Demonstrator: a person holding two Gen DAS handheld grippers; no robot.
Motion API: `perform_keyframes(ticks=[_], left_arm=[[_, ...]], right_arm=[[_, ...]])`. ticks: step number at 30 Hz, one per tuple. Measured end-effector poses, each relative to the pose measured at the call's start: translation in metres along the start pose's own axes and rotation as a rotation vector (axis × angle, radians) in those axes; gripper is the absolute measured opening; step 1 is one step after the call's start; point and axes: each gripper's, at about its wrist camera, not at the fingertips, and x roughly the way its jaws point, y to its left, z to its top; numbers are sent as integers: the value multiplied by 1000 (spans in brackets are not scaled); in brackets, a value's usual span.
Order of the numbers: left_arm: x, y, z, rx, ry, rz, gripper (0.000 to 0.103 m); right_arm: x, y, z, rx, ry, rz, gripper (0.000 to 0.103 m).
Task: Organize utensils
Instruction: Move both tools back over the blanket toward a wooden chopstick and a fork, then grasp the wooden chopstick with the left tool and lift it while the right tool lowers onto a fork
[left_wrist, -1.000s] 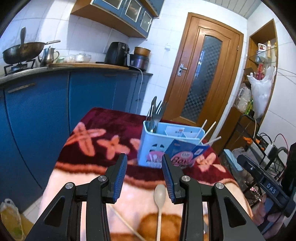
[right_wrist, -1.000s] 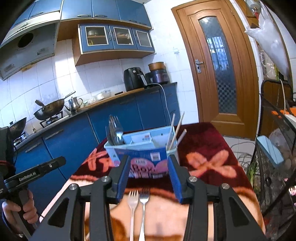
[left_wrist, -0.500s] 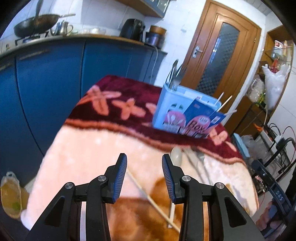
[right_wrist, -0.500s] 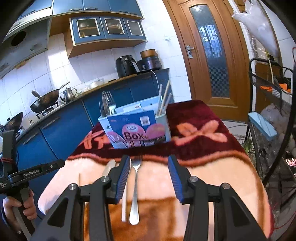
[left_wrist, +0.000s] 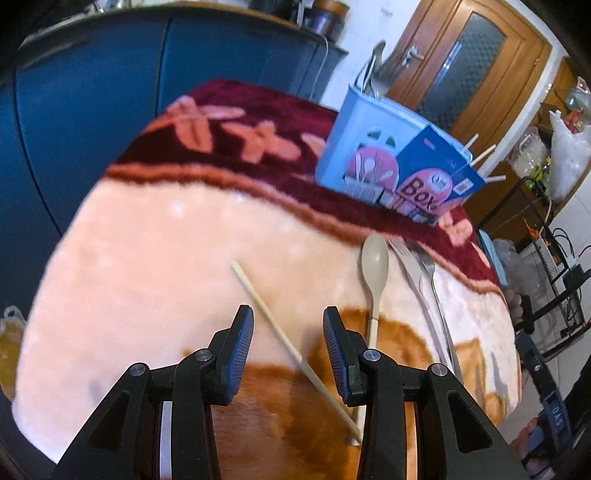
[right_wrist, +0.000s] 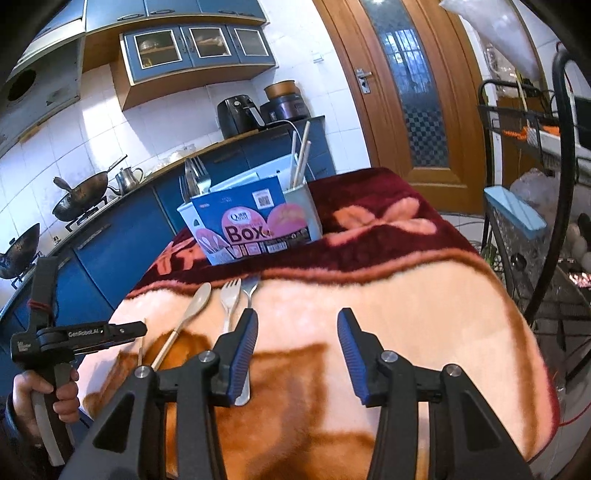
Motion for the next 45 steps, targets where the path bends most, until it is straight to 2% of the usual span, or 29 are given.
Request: perform_keyframes(ticks=[8, 14, 18, 21, 24, 28, 35, 38, 41, 45], left_arm=[[6, -3, 2, -14, 62, 12, 39], [5, -3, -1, -17, 101, -4, 27], [6, -4, -3, -16, 115, -14, 13], [7, 0, -4, -40, 112, -53, 4], [5, 2, -5, -67, 97, -128, 4], [-7, -4, -2, -54, 23, -192, 4], [-32, -12, 16, 16, -174, -216, 4], [-37, -13, 23, 35, -249, -209, 4], [-44, -15, 27, 74, -338, -158, 4], [-44, -15, 32, 101, -389, -119, 4]], right_arm=[[2, -10, -8, 28, 15, 8, 48], [0, -16, -11, 44, 12, 16, 48], [-1, -17, -11, 52, 11, 19, 48], [-1, -17, -11, 48, 12, 18, 49], [1, -16, -11, 37, 21, 15, 49], [8, -9, -8, 12, 45, 12, 49], [29, 8, 9, -37, 111, 29, 49], [43, 14, 18, -52, 145, 37, 49], [59, 20, 24, -66, 183, 47, 49], [80, 24, 31, -74, 236, 57, 49]])
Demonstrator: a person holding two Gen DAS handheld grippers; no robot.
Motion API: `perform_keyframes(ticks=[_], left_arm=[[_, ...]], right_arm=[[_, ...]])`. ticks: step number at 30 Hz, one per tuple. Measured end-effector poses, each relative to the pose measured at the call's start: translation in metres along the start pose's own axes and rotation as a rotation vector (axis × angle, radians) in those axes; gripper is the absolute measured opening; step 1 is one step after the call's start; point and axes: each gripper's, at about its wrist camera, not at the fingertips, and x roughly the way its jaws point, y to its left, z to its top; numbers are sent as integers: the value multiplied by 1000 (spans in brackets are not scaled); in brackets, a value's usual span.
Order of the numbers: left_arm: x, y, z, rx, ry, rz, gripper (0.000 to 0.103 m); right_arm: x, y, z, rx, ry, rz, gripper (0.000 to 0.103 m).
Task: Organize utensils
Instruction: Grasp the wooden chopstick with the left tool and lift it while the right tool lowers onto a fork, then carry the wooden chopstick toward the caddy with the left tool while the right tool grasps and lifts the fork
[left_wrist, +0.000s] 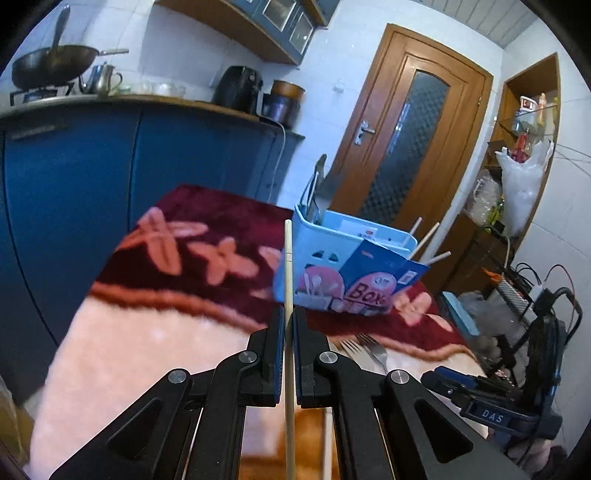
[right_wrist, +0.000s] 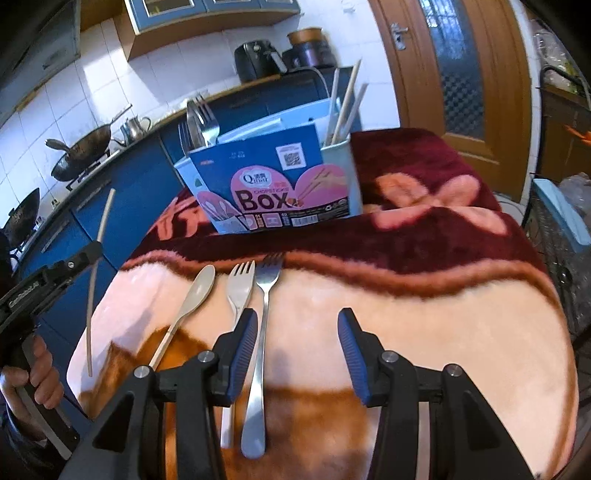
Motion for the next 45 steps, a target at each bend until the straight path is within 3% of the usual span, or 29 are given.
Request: perform_keyframes(ticks=[13, 21, 25, 29, 36, 45], left_arm=[[5, 0, -2, 31, -57, -8, 4], [11, 7, -1, 9, -64, -13, 4], [15, 9, -1, -2, -55, -10, 4], [15, 9, 0, -6, -55, -14, 4], [11, 0, 3, 11, -60, -42, 4], [-2, -17, 13, 42, -103, -71, 4]], right_arm=[[46, 4, 23, 21, 114, 54, 39], [61, 8, 34, 17, 132, 68, 34], [70, 5, 41, 49, 157, 102, 25], [73, 1, 44, 86, 169, 152, 25], [59, -3, 41, 137, 135, 258, 24], [7, 6, 40, 83, -72, 270, 24]])
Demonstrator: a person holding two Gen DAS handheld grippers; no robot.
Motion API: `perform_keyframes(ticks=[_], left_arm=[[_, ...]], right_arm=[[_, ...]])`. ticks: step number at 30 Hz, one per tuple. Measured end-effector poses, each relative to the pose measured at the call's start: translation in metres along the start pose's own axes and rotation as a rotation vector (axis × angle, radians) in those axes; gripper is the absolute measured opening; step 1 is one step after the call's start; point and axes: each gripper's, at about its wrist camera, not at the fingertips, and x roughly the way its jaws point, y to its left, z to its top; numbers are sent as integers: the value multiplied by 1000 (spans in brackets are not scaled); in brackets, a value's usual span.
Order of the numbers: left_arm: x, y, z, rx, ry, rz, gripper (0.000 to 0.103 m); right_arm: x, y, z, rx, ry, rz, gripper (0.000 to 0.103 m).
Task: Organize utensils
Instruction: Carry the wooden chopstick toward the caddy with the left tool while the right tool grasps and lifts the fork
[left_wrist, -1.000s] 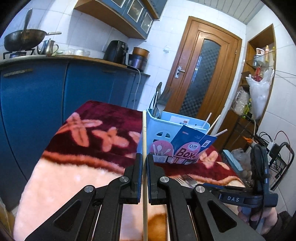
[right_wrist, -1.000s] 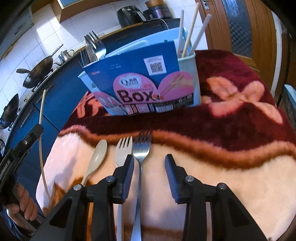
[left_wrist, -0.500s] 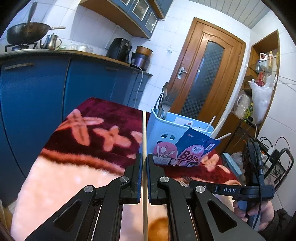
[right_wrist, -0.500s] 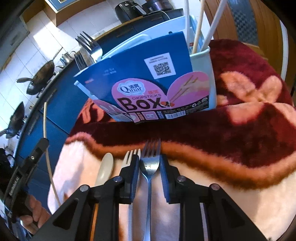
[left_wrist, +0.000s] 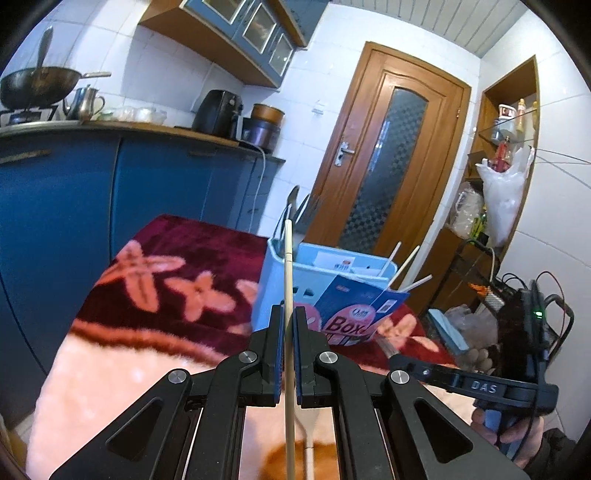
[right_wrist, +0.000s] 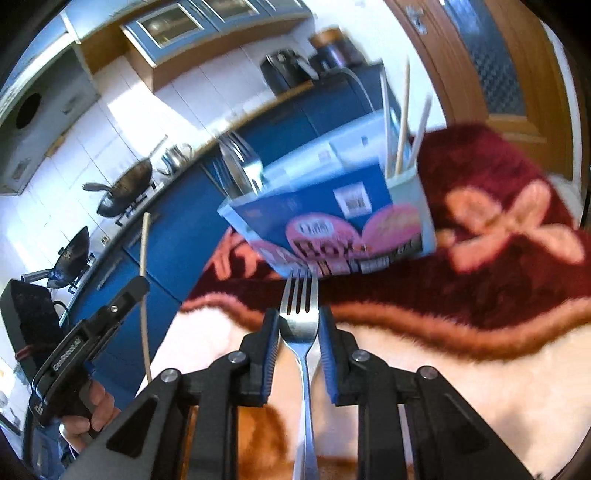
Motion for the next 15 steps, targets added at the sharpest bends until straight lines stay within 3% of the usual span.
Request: perform_keyframes(ticks=[9, 10, 15], left_arm=[[0, -19, 28, 43, -73, -15, 4], [1, -21, 32, 48, -85, -17, 4], [10, -31, 55, 71, -132, -22, 4]], right_arm=[[-46, 31, 14, -108, -236, -16, 22], [-50, 35, 18, -122, -262, -24, 7], [-63, 38, 34, -162, -324, -49, 3]])
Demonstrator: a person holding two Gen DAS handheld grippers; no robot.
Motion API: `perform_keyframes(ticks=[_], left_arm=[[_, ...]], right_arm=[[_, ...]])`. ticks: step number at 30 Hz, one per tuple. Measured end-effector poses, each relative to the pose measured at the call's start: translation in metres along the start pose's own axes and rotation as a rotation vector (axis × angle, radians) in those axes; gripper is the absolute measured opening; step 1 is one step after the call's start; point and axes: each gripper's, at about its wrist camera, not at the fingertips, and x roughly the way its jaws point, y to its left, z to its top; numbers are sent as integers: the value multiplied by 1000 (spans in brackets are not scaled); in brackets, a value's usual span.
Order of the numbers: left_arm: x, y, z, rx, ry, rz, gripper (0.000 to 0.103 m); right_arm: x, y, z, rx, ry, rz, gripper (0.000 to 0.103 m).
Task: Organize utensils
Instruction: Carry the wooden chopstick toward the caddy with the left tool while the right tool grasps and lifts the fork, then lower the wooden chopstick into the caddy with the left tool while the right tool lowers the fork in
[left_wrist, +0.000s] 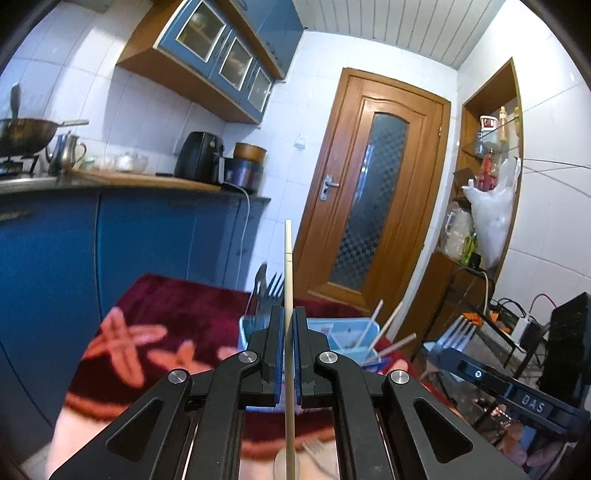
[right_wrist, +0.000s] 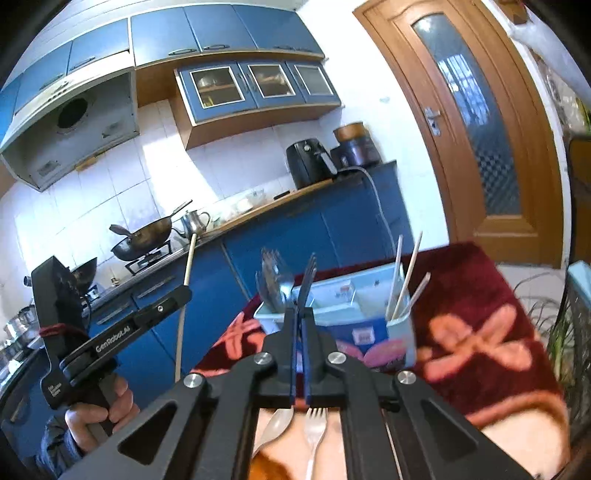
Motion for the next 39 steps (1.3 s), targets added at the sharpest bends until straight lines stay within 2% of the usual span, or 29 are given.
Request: perform_keyframes(ticks=[4, 11, 18, 24, 28, 39], left_arm=[[9, -4, 14, -16, -31, -23, 4], [29, -12, 37, 2, -147, -19, 4], [58, -11, 42, -2, -234, 44, 4], [86, 1, 35, -30, -268, 108, 4], [100, 7, 25, -40, -278, 140, 4], [118, 11, 5, -10, -290, 197, 4]], right_arm=[[0, 0, 14, -4, -14, 8, 3], [-8, 1, 39, -16, -69, 9, 3], [-14, -3, 66, -26, -135, -7, 3], [-7, -6, 87, -54, -190, -42, 3], [8, -10, 87, -69, -193, -57, 3], [55, -29, 67, -92, -129, -93, 3]])
